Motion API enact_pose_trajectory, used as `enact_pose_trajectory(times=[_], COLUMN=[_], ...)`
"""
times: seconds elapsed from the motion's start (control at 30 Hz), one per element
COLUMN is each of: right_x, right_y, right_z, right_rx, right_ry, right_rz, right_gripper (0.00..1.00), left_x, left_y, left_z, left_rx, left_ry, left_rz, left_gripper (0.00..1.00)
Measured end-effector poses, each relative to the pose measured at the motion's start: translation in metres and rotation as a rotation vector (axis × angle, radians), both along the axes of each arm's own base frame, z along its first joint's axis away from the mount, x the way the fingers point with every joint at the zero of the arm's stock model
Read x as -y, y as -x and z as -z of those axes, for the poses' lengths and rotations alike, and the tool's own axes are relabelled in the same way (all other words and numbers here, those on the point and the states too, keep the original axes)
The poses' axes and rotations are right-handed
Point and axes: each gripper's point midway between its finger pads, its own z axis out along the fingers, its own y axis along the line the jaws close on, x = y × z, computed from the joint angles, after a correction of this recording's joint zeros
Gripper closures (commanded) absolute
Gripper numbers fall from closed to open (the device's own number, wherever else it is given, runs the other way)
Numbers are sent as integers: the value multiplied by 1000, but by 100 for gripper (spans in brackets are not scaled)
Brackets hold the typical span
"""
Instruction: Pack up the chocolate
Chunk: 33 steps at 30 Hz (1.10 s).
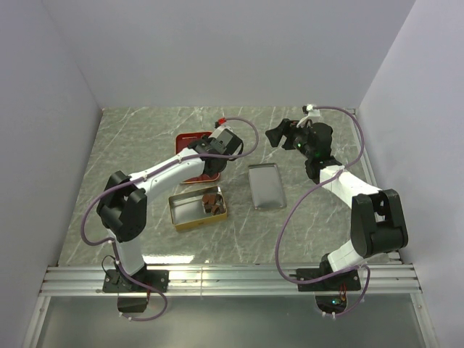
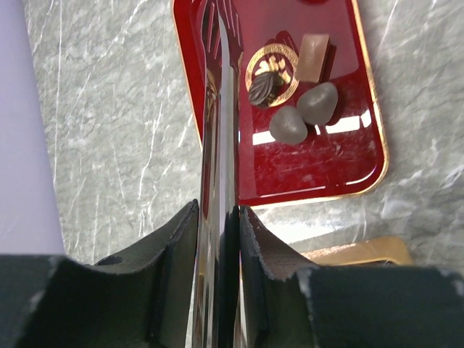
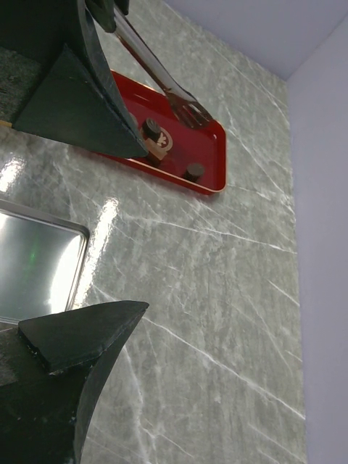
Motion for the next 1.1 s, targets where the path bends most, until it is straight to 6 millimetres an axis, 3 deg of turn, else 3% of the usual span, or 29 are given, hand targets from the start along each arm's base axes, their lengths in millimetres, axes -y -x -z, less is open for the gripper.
enact_pose_trajectory(times=[0.67, 1.1], right_x=[0, 0], right_y=[0, 2], right_z=[0, -6], right_rx=[0, 13], right_ry=[0, -2], right_rz=[-1, -1], right_gripper=[14, 14], left_x=[6, -6], left_y=[-1, 29], left_z=[19, 39], left_rx=[-11, -76], left_ry=[10, -40], left_rz=[14, -8], left_gripper=[63, 62])
